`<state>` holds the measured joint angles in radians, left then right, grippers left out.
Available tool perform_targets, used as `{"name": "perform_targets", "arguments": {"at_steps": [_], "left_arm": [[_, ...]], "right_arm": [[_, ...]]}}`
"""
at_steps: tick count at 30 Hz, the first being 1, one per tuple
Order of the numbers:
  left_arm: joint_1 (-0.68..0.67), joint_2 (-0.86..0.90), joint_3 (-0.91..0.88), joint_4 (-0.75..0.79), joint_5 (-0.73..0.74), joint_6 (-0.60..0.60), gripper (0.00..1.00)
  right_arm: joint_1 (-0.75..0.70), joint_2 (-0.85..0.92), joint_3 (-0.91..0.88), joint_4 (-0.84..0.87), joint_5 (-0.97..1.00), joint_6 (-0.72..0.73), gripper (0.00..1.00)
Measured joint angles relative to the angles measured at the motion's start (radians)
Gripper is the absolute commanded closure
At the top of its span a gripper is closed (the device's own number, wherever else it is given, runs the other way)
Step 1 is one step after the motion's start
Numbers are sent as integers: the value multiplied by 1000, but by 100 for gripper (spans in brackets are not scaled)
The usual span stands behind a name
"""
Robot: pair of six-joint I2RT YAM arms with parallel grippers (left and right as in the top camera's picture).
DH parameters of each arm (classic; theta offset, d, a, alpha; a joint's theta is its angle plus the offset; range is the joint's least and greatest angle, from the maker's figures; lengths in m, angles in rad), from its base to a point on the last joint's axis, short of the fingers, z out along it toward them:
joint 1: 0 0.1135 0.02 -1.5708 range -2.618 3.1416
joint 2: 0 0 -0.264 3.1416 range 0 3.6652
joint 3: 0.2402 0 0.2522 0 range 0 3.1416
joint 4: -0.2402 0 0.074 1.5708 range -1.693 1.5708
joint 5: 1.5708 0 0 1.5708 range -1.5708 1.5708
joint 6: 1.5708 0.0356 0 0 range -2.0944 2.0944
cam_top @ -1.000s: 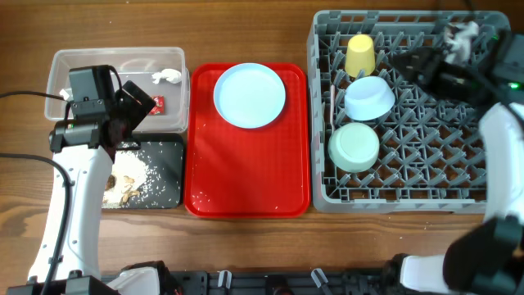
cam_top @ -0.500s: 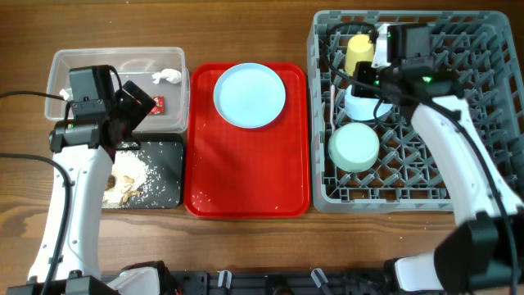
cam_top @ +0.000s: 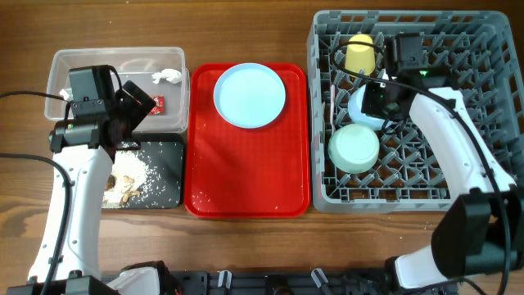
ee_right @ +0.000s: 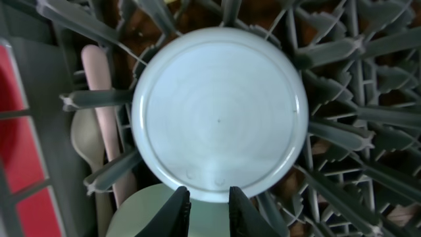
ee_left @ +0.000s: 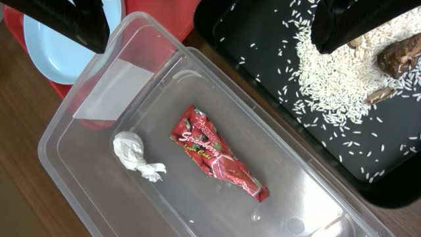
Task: Sort waste into correct bins and load items into the dishwasher rack
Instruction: 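Release the bowl and move the right gripper to the light-blue plate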
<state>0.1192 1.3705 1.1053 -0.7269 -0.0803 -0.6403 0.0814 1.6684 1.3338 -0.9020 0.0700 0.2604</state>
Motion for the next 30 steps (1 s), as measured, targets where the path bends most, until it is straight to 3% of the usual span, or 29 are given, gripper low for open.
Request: {"name": "perform_targets", "arguments": {"at_steps": [3,9,14,19,24,30], "left_arm": [[0,0,0,0,0,0,0],[0,0,0,0,0,0,0],[0,0,0,0,0,0,0],[0,0,0,0,0,0,0],[0,0,0,0,0,0,0],[0,0,0,0,0,0,0]], "right_arm": [[0,-68,2,26,-86,0,68],[18,-213,23,231,-436,84,60],[164,-230,30,313,-533,245,57],[362,-180,30,386,-454,315,54],[584,-62,30,525,-255,277,52],[678,98,30,602,-128,201,52]]}}
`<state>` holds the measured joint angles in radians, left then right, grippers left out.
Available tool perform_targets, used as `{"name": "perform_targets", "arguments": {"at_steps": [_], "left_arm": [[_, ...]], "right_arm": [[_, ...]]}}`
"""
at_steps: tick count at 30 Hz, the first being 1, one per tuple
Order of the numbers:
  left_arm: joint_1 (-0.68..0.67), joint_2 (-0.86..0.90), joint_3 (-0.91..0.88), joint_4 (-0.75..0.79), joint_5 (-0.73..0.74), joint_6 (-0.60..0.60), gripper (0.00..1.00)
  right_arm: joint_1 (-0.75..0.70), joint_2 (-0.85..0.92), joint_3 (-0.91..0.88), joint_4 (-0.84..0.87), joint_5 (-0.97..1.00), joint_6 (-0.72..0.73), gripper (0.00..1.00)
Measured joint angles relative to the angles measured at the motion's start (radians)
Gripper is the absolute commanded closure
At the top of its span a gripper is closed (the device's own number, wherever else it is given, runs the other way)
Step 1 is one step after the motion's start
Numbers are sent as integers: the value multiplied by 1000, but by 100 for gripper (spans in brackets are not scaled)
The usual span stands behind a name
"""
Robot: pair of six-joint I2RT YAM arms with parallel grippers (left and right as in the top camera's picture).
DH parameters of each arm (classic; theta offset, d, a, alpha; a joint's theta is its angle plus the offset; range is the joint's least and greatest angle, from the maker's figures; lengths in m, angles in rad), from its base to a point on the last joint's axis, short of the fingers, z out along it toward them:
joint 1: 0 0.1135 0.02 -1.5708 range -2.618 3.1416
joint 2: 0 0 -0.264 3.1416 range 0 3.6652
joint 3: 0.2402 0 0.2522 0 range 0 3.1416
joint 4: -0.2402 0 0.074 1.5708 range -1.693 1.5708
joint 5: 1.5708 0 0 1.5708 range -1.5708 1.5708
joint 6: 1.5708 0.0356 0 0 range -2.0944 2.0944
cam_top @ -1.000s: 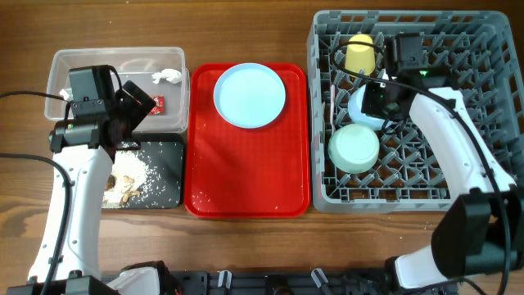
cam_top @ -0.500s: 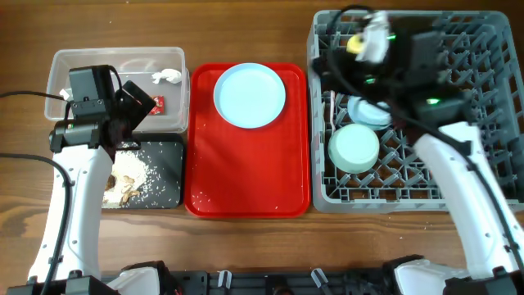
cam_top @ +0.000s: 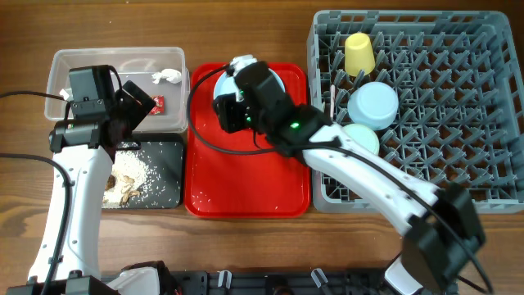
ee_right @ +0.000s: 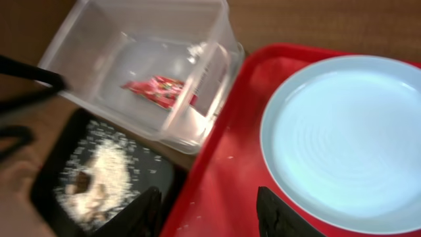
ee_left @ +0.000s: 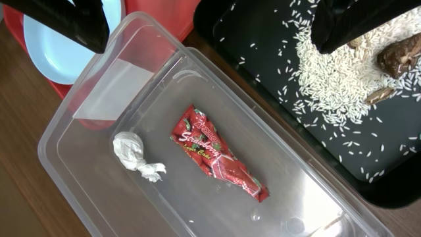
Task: Sort waste into correct bins and load items into the dishwasher rack
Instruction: 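Release the bowl and move the right gripper to the light-blue plate, then grip the light-blue plate's edge with the right gripper and lift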
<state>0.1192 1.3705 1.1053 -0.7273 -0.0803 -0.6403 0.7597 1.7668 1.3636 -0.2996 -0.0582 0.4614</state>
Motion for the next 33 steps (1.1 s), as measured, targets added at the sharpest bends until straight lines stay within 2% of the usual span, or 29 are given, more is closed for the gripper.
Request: {"name": "perform_targets", "arguments": {"at_steps": [14,18,21,22,33], "left_arm": [[0,0,0,0,0,0,0],[0,0,0,0,0,0,0],[0,0,0,0,0,0,0],[0,0,0,0,0,0,0],[0,0,0,0,0,0,0]], "right_arm": [[-1,357,0,140,52,-105,48],[-4,363,0,130,56,-114,60],[-5,363,0,114,60,-123,76],[-6,363,0,107,61,-136,78],[-8,363,14,61,66,-181,88]]}}
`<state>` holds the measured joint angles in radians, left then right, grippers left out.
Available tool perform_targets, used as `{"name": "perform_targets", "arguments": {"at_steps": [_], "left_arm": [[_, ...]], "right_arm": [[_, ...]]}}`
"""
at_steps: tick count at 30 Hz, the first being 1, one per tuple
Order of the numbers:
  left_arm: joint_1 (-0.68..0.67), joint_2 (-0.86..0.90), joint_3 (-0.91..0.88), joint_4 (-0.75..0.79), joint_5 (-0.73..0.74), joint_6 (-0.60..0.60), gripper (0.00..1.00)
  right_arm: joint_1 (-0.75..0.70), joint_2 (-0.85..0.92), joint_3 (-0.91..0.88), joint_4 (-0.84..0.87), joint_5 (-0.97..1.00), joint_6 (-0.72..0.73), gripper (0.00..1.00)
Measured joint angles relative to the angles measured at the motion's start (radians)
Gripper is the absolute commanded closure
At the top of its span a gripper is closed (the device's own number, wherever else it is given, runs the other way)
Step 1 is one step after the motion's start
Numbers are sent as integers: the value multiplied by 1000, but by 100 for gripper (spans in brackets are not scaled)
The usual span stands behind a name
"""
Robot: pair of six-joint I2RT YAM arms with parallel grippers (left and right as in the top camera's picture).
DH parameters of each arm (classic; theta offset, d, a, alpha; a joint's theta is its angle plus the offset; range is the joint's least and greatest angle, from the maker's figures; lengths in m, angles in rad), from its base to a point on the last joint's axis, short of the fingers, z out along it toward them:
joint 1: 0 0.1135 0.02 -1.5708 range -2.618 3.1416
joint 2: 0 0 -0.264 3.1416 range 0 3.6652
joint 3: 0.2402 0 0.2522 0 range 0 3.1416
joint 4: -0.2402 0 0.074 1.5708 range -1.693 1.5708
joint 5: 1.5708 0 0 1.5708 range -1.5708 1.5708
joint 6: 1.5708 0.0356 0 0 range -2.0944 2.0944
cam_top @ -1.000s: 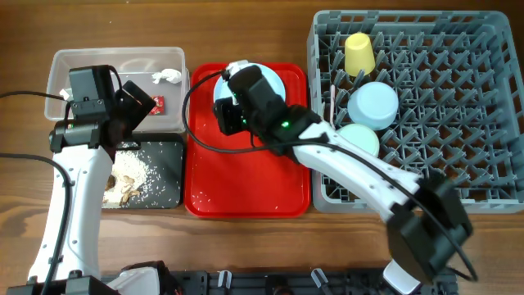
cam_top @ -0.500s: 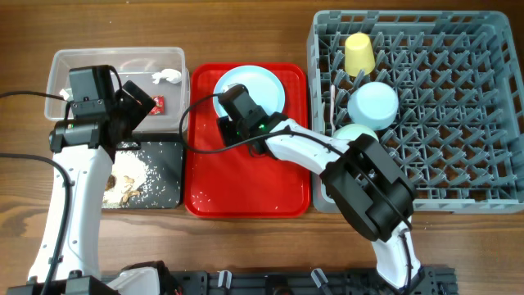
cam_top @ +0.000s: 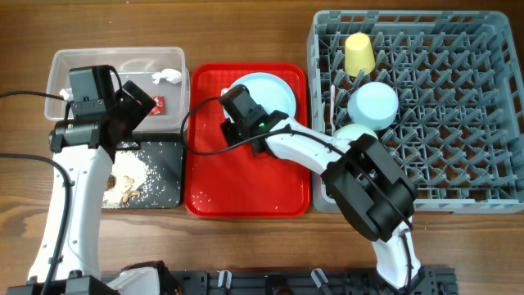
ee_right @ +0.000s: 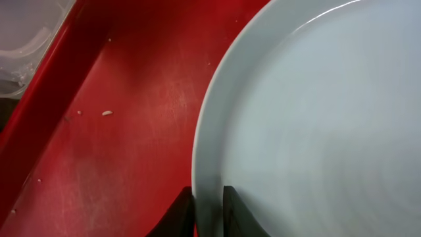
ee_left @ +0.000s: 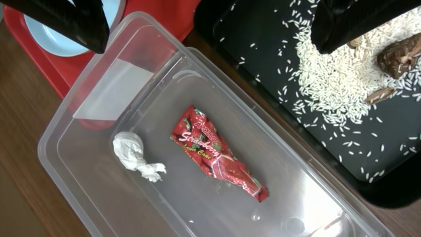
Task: Sort waste into correct bins and load items into the dishwasher rack
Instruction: 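Grip the light-blue plate's edge with the right gripper and lift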
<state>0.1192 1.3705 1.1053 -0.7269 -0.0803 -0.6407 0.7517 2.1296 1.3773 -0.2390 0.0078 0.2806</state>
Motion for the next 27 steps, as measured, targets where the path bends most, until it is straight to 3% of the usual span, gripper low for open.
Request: {"name": "perform_targets", "arguments": {"at_steps": [3,20,27], "left_arm": [[0,0,0,0,0,0,0],[0,0,0,0,0,0,0],[0,0,0,0,0,0,0]], "right_arm": [[0,-3,0,-2,0,-2,95],[-6,-35,0,-15,-40,-2,96],[-14,-238,-14,-36,-121,10,96]]}}
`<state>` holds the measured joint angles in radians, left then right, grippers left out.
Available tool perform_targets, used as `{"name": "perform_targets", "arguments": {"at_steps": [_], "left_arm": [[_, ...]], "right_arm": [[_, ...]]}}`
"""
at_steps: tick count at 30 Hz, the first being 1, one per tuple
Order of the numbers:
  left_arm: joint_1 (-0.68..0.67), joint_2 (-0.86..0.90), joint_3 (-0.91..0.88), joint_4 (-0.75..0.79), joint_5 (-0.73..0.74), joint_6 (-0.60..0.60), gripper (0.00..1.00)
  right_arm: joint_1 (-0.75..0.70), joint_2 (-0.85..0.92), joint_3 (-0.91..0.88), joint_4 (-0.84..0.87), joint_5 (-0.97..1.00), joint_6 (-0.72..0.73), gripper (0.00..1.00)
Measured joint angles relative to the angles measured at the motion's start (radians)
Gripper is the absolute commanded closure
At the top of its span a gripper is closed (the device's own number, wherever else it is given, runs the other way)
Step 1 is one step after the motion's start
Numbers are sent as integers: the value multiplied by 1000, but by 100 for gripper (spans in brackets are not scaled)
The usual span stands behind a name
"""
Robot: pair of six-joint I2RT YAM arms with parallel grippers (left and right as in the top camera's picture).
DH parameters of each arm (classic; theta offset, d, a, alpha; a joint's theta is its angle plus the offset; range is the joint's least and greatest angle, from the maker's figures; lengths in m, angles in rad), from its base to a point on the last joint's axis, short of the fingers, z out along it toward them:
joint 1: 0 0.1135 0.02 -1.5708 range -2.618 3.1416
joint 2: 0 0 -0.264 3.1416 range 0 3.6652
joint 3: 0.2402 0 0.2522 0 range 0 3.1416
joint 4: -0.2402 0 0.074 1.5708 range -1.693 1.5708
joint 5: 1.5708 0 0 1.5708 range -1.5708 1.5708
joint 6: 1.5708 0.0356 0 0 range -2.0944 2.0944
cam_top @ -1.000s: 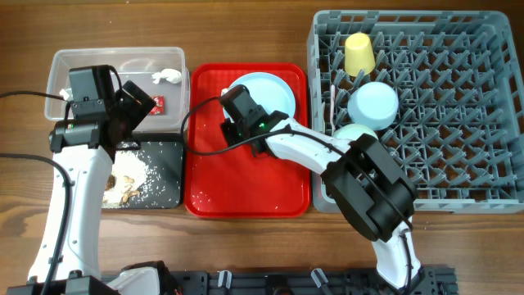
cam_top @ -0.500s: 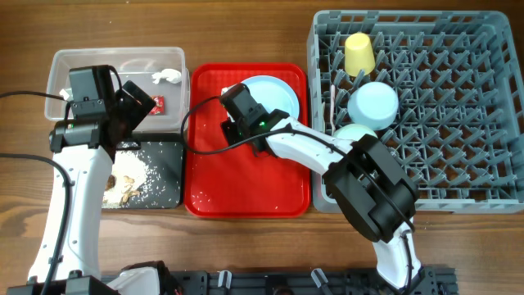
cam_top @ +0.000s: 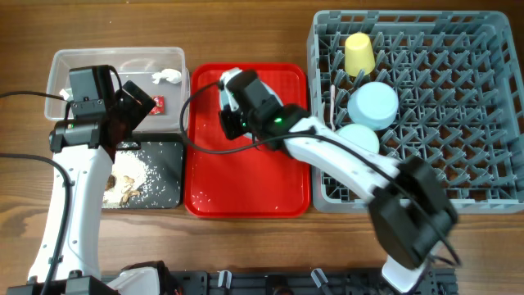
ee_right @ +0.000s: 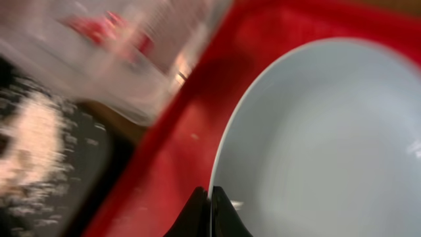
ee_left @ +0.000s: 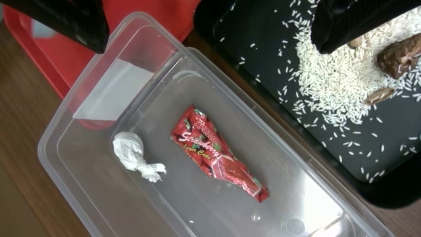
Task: Sort waste into correct bins and load items into the dishwasher rack
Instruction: 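Grip the light-blue plate's edge with the right gripper and lift, then carry the plate right and stand it upright in the rack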
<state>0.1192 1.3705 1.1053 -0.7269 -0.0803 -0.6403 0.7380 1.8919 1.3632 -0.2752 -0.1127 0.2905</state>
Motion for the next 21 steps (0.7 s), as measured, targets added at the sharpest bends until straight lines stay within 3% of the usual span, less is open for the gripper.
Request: {"name": "perform_targets", "arguments": {"at_steps": [9,14,21], "left_arm": [[0,0,0,0,0,0,0],[0,0,0,0,0,0,0],[0,0,0,0,0,0,0]], "right_arm": [[-192,-174,0,50,-383,88,96],[-357,-187,0,152,-702,179,96],[-521,-187,0,251,-982,266,96]]}}
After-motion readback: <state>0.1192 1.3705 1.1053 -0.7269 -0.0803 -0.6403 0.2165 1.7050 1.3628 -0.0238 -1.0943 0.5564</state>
